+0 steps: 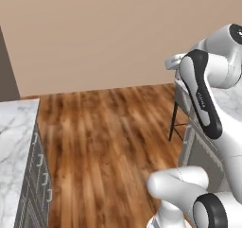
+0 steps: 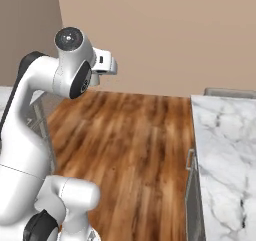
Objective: Move the mustard and shaker from the cabinet to the dining counter.
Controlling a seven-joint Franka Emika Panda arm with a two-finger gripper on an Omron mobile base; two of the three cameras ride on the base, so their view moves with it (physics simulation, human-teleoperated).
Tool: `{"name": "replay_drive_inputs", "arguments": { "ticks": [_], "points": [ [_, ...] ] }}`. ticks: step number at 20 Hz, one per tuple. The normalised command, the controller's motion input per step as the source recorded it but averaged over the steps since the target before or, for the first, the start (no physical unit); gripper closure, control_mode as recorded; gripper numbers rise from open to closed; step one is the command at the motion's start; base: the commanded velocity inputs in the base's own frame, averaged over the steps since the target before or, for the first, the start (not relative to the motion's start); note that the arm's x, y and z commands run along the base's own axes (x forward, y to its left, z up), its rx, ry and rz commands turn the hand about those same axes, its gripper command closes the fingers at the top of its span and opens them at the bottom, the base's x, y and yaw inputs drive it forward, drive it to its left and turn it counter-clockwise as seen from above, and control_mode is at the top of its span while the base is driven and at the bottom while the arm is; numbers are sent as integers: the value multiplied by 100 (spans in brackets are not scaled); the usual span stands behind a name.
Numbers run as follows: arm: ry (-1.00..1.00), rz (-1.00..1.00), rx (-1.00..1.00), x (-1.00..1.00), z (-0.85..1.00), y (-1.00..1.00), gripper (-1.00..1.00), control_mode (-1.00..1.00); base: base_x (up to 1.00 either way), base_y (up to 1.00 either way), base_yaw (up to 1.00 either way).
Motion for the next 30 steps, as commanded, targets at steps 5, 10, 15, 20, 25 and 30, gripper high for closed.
{"name": "replay_drive_inputs", "arguments": {
  "ticks": [5,10,15,20,25,30],
  "points": [
    [0,0,0,0,0,0,100,100,100,0,0],
    [0,0,0,0,0,0,100,100,100,1,0],
    [0,0,0,0,0,0,100,100,100,0,0],
    [0,0,0,0,0,0,100,100,100,9,-12],
    [0,0,0,0,0,0,100,100,80,42,-57],
    [0,0,0,0,0,0,100,100,40,49,-83]
  ]
}}
